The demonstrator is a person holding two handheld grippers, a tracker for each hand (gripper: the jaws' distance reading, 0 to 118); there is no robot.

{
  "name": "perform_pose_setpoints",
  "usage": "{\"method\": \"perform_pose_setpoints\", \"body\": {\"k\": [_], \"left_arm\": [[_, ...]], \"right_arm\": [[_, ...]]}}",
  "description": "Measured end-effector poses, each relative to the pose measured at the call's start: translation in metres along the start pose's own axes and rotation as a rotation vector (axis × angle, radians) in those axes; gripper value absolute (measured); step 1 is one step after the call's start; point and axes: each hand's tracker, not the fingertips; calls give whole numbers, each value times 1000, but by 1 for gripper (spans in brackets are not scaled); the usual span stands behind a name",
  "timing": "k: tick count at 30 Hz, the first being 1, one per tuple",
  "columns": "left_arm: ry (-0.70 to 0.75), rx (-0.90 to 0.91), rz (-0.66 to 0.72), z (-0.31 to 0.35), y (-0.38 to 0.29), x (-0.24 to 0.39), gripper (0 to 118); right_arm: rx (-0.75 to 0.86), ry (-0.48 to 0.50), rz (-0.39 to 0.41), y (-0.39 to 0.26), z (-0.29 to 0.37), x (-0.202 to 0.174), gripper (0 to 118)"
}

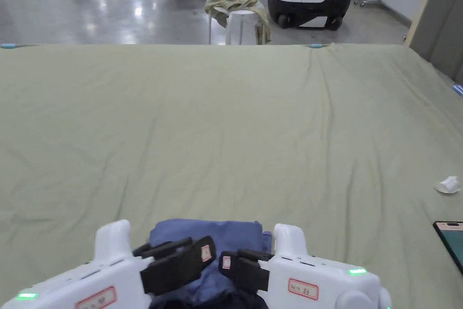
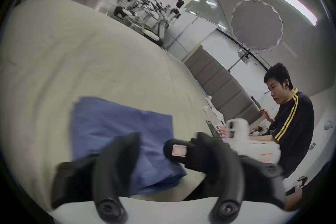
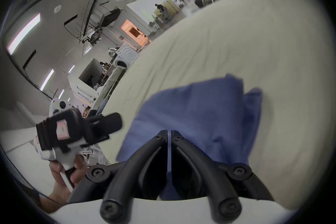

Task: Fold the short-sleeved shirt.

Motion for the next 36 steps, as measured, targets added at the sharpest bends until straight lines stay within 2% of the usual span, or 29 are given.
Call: {"method": "perform_pose_setpoints", "body": {"k": [2,3,4,5,6,10,12,13,15,18,19,25,28,31,36], "left_arm": [[52,34,41,16,-1,-27,85],[80,13,96,22,0,-45,85],[85,-23,153,25,0,-61,85],[58,-62,225,29,-5,-78,86],[18,-84,283,31,-11,-95,86],[-265,-168,552,10,-32,-137,85],[-359,-127,566,-11,-31,-135,84],[-353,-153,557,-22,-28,-133,78],[-277,-200,474,-43,-18,-119,32],[-38,-277,301,-60,-11,-94,30],[-84,-254,310,-55,-9,-93,30],[23,-235,271,-7,7,-93,24],[91,-202,250,46,16,-122,24],[160,-154,325,117,23,-164,24],[418,-75,305,245,51,-223,24]], "right_arm": [[-35,-58,-12,-3,-14,13,5],[-30,-156,1,-6,-13,18,4],[-20,-174,-15,-6,-10,24,4],[14,-128,-70,-6,-2,27,4],[25,-142,-101,-5,4,28,4],[31,-161,-63,-3,10,27,4],[31,-156,-59,-4,9,26,4],[34,-156,-61,-4,10,26,4],[43,-152,-69,-7,9,24,4],[49,-157,-60,-9,12,19,4],[50,-157,-55,-10,15,18,4],[97,-154,-21,-13,36,0,4],[103,-163,9,-15,43,-11,4],[100,-163,25,-19,42,-20,4],[89,-156,44,-25,30,-38,4]]}}
